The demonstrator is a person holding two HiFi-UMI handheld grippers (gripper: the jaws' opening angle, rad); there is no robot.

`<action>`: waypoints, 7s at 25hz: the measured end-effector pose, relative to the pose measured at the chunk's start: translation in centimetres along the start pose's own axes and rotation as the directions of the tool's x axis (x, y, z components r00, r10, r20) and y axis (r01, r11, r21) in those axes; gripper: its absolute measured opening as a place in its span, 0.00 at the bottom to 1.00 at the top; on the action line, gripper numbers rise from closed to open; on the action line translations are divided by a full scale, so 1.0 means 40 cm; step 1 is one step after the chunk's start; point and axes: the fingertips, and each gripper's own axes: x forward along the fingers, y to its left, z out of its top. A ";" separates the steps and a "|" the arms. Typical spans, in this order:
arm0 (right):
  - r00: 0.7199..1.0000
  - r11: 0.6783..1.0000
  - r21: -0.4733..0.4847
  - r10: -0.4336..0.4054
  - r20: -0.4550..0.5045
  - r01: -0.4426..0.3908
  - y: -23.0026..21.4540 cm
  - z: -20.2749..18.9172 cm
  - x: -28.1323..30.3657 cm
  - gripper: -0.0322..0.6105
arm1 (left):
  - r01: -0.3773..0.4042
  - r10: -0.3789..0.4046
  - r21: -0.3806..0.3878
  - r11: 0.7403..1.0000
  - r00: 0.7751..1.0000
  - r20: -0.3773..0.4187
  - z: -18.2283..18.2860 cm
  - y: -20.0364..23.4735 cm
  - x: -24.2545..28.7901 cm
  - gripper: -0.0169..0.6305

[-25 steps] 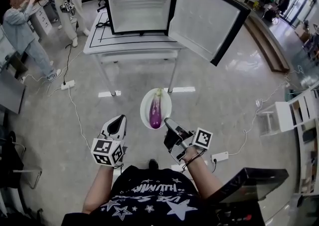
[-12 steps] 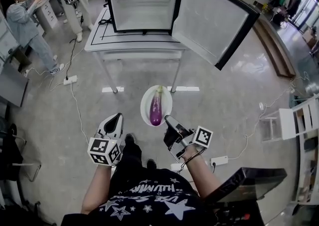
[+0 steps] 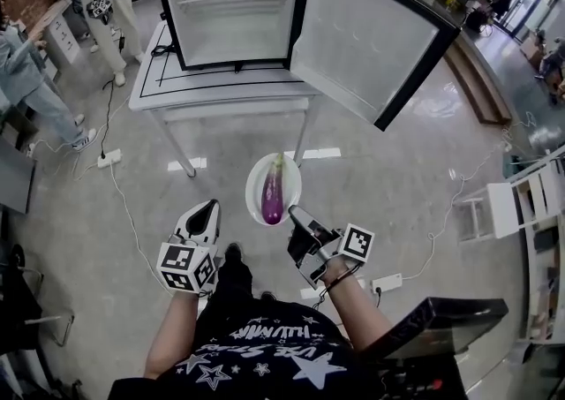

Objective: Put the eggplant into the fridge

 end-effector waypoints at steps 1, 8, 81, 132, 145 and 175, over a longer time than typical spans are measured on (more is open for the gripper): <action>1.000 1.000 -0.005 -0.001 0.002 0.001 0.000 0.005 0.010 0.08 | 0.008 -0.008 -0.001 1.000 1.000 -0.001 0.003 0.006 0.010 0.04; 1.000 1.000 -0.023 0.003 0.029 -0.002 0.010 0.057 0.116 0.08 | 0.047 -0.047 0.011 0.999 0.999 0.003 0.061 0.090 0.102 0.04; 0.989 1.000 0.025 0.018 -0.146 -0.015 -0.101 0.572 1.122 0.09 | -0.110 0.111 -0.022 0.994 0.994 0.023 0.385 0.793 0.779 0.04; 0.978 0.989 -0.033 -0.145 -0.148 0.142 -0.242 0.699 1.385 0.09 | -0.170 0.169 -0.065 0.983 0.985 -0.012 0.376 0.974 0.911 0.04; 0.951 0.963 -0.101 -0.264 -0.161 0.250 -0.276 0.719 1.411 0.09 | -0.152 0.151 -0.070 0.986 0.988 -0.014 0.378 0.975 0.932 0.04; 0.862 0.878 -0.351 -0.428 -0.270 0.326 -0.293 0.670 1.437 0.17 | -0.142 0.143 -0.090 0.986 0.990 0.005 0.376 0.976 0.927 0.04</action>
